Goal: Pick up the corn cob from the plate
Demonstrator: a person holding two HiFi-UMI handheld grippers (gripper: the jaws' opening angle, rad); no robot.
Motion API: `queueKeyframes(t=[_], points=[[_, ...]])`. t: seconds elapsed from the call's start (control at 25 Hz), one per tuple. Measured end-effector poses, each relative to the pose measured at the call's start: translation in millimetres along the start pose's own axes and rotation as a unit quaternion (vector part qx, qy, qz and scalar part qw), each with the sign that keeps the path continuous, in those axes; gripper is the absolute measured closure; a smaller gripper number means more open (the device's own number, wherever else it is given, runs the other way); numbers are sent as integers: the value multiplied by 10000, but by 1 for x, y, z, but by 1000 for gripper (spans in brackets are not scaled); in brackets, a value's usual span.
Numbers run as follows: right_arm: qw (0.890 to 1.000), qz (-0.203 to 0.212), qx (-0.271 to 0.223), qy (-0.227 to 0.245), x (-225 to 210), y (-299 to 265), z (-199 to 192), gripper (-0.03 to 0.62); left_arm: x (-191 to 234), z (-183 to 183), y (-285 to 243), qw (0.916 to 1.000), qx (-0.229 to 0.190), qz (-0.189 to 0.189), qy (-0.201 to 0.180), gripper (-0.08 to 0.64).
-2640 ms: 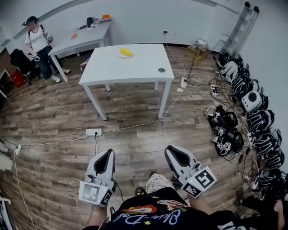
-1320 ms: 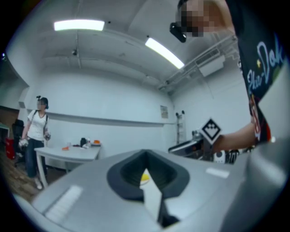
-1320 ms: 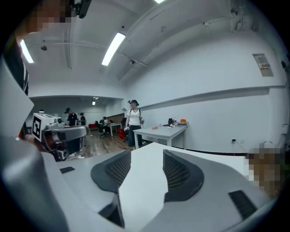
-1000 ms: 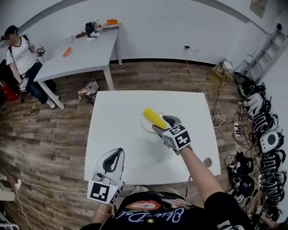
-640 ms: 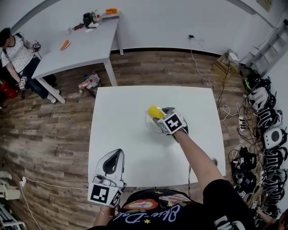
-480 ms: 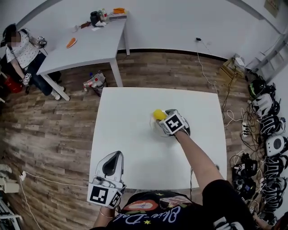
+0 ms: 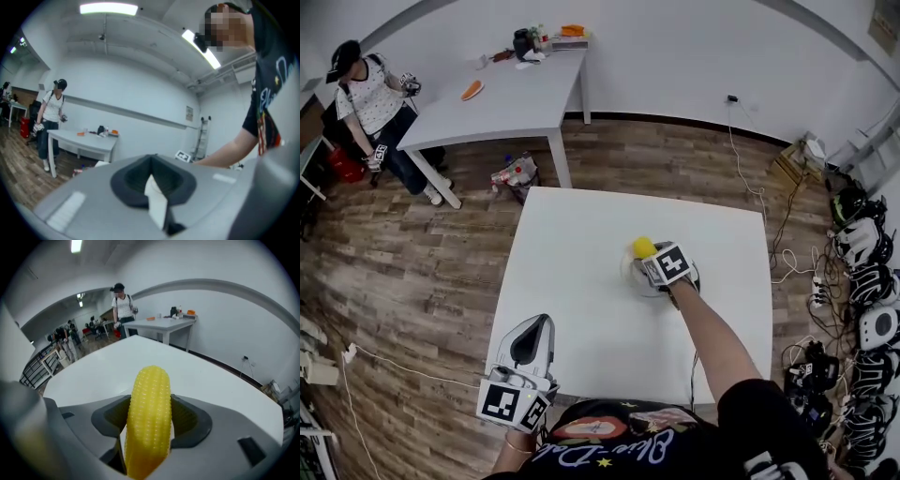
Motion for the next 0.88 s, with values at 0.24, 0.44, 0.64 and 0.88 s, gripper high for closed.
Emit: queueKeyframes(t=[0.24,0.44,0.64,0.88], points=[[9730,-3,-2159,-813,6,78,1,336,-1,-2,-7,9999,-17,-120,-95,565],[9324,-36,-3451,-1073,19,162,-13,336,-23,4,-23,9986,-185,-404,-296,565],[9006,32,-4206,-1100,44,233,-31,336,-42,11,-38,9965,-272,-692,-370,565],[8901,-88,-4435,-1046,74,273,-57,336,-58,13,-53,9934,-325,-1005,-444,565]])
Point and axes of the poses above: the fingertips, and each gripper's own axes: y backward along the fingers, x to its left, z out of its top, the point moved 8 cm from there along y, backward along the fingers, and after that the axes turned 2 degrees about -x, right-handed, at the moved point
